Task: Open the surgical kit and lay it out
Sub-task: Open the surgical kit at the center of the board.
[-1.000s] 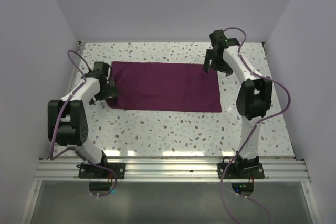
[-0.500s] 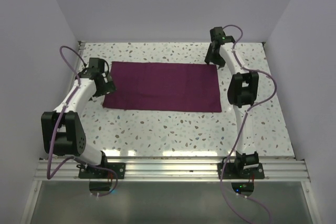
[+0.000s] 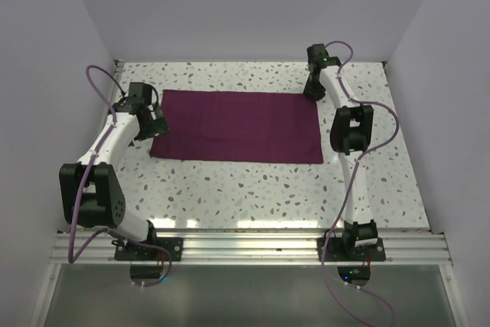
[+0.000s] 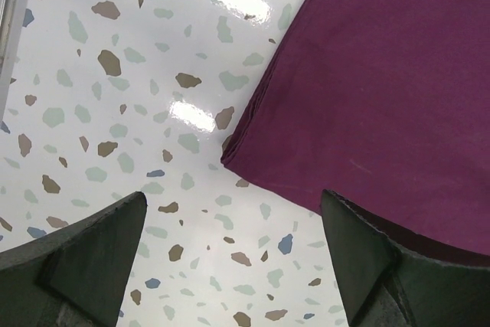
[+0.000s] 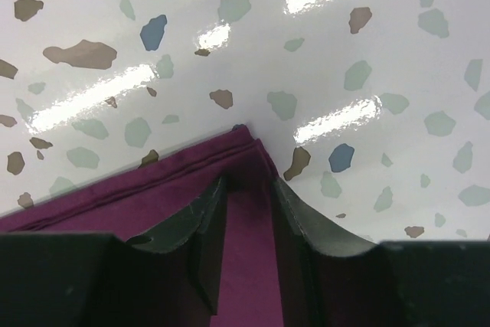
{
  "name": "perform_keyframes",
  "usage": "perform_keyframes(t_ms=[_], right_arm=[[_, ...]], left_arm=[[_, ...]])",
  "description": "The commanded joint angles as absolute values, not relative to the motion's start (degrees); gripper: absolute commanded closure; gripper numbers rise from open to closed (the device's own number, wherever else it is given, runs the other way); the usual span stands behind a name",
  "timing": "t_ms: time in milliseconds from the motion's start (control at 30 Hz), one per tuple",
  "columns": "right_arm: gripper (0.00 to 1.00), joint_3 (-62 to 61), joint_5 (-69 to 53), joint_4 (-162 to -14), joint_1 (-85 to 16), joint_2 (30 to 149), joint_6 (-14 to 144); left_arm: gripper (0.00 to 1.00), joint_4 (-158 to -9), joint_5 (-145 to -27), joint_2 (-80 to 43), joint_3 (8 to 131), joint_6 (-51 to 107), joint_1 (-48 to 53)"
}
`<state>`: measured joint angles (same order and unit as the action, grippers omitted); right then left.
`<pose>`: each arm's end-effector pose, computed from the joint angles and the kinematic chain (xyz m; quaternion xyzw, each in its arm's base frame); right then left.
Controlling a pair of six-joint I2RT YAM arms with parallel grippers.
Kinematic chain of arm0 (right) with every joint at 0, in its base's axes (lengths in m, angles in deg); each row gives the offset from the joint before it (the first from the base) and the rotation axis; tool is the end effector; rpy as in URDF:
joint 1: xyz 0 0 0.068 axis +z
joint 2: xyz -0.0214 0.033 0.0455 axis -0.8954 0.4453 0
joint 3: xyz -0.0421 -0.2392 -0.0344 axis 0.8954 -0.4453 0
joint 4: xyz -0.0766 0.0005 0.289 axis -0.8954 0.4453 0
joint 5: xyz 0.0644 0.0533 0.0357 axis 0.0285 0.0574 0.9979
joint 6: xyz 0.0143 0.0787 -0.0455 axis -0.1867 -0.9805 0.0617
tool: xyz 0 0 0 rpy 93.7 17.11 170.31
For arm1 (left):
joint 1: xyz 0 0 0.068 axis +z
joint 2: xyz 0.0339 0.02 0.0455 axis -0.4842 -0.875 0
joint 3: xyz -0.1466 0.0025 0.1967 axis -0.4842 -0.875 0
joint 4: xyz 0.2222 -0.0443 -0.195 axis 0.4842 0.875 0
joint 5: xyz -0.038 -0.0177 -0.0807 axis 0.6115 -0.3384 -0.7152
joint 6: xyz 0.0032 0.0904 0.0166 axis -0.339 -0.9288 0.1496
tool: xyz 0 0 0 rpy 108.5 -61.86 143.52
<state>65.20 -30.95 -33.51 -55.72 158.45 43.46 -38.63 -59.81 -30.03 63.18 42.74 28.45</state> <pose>0.5808 0.0578 0.1109 0.2023 0.9436 -0.0524 0.2569 0.3611 0.0221 0.1663 -0.2462 0.9310 0.0957 0.2519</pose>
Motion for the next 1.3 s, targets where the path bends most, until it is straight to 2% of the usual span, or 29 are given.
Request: perform_keyframes(t_ms=[0, 33, 67, 267, 533, 933, 1133, 1233, 1267], right_arm=[[0.68, 67.43, -31.10, -34.20, -55.73, 159.39, 42.95], [0.70, 67.35, -31.19, -34.11, -55.65, 159.30, 43.04], [0.79, 67.34, -31.37, -34.11, -55.73, 159.22, 43.12], [1.00, 66.29, -32.68, -33.58, -56.35, 156.50, 43.39], [1.00, 63.92, -33.13, -34.46, -56.26, 151.40, 43.30], [1.00, 49.52, -25.58, -40.44, -51.00, 135.58, 43.48], [1.00, 33.53, -23.72, -42.02, -44.07, 122.94, 43.04], [1.00, 22.20, -22.76, -41.67, -39.76, 113.71, 42.60], [1.00, 15.12, -21.97, -41.67, -38.61, 110.99, 42.34]], left_arm=[[0.01, -37.99, -59.09, -30.80, 65.63, 43.22, 28.34], [0.01, -38.08, -59.09, -31.33, 65.63, 43.22, 28.26], [0.01, -38.17, -59.27, -31.50, 65.72, 43.31, 28.26], [0.01, -39.31, -60.41, -33.00, 66.24, 43.31, 28.26], [0.01, -40.02, -60.67, -33.79, 67.91, 42.43, 28.26], [0.00, -40.45, -60.85, -27.99, 70.99, 41.55, 28.26], [0.00, -40.37, -61.21, -25.01, 71.78, 41.90, 28.25], [0.00, -40.80, -60.15, -22.46, 71.78, 42.69, 28.26], [0.00, -40.63, -59.71, -21.84, 72.04, 43.04, 28.26]])
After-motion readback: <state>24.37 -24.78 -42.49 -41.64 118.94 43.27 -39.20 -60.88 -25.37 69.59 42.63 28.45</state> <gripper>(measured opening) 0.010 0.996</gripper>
